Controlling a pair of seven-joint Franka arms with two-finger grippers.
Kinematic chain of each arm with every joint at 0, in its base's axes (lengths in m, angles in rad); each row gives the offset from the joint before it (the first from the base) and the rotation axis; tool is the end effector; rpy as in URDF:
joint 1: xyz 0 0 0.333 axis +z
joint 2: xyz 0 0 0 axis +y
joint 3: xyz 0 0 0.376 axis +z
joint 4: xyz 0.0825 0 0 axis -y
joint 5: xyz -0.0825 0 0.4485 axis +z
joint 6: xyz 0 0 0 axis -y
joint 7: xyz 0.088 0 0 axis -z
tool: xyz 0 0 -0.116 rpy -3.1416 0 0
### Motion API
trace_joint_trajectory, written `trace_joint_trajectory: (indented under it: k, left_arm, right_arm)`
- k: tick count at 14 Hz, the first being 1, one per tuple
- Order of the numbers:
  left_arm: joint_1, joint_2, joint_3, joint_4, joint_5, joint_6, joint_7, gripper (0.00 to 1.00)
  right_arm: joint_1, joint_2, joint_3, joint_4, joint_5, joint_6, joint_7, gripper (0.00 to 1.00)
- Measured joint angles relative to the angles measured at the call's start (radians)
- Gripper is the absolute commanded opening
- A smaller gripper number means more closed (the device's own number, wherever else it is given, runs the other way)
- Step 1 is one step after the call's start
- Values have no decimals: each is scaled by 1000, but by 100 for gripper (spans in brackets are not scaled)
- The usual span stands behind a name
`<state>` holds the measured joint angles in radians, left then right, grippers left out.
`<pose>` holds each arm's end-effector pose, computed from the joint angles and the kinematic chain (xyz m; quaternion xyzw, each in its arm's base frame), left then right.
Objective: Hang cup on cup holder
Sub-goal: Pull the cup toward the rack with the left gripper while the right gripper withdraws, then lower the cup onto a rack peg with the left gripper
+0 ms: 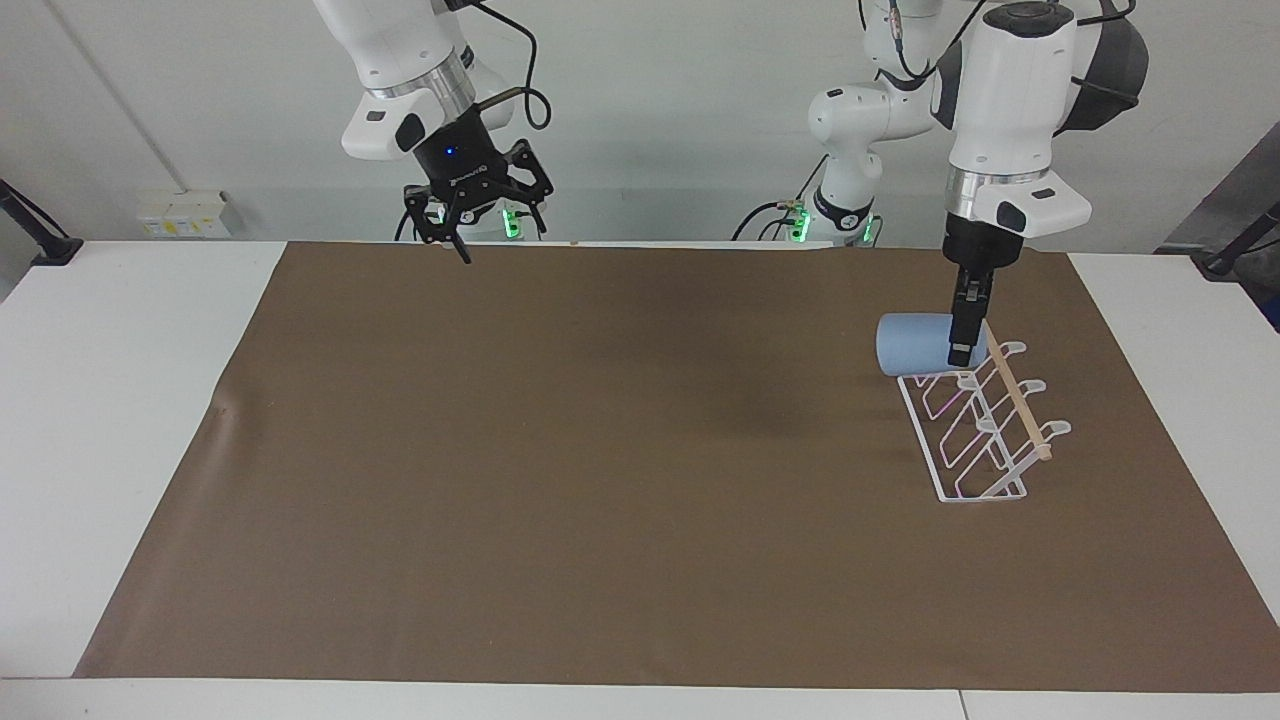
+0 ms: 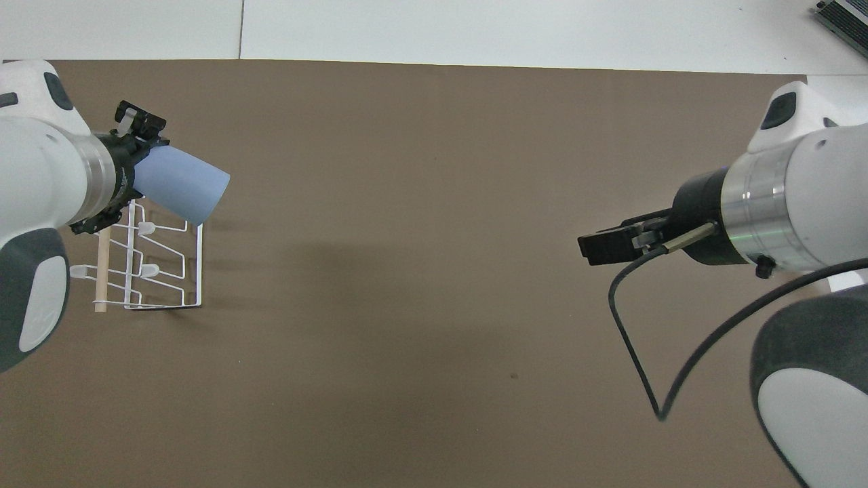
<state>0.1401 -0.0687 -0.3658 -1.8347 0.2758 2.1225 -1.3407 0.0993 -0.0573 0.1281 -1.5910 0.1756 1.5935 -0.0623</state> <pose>0.6227 -0.1352 0.6291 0.8538 0.4708 0.2211 0.0227 0.5803 0.1574 0.7030 -0.9855 -0.1444 -0.0225 0.0862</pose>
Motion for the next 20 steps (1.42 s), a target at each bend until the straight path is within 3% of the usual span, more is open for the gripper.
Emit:
trace_joint_trajectory:
  k: [3, 6, 12, 16, 20]
  left_arm:
    - [34, 0, 0, -46, 164, 100, 1, 0]
    - [68, 6, 1, -75, 264, 196, 5, 0]
    - [77, 76, -3, -93, 571, 246, -122, 0]
    - [77, 101, -5, -108, 623, 259, -157, 0]
    - [77, 102, -5, -152, 757, 278, -270, 0]
  right_arm:
    - [-95, -4, -2, -12, -63, -100, 0, 100]
    - [-208, -11, -6, -50, -82, -89, -6, 100]
    - [-271, -50, -5, -180, -157, 105, -6, 100]
    - [-282, -57, -4, -196, -157, 116, -6, 100]
    - [-295, -58, -4, -198, -157, 116, -6, 100]
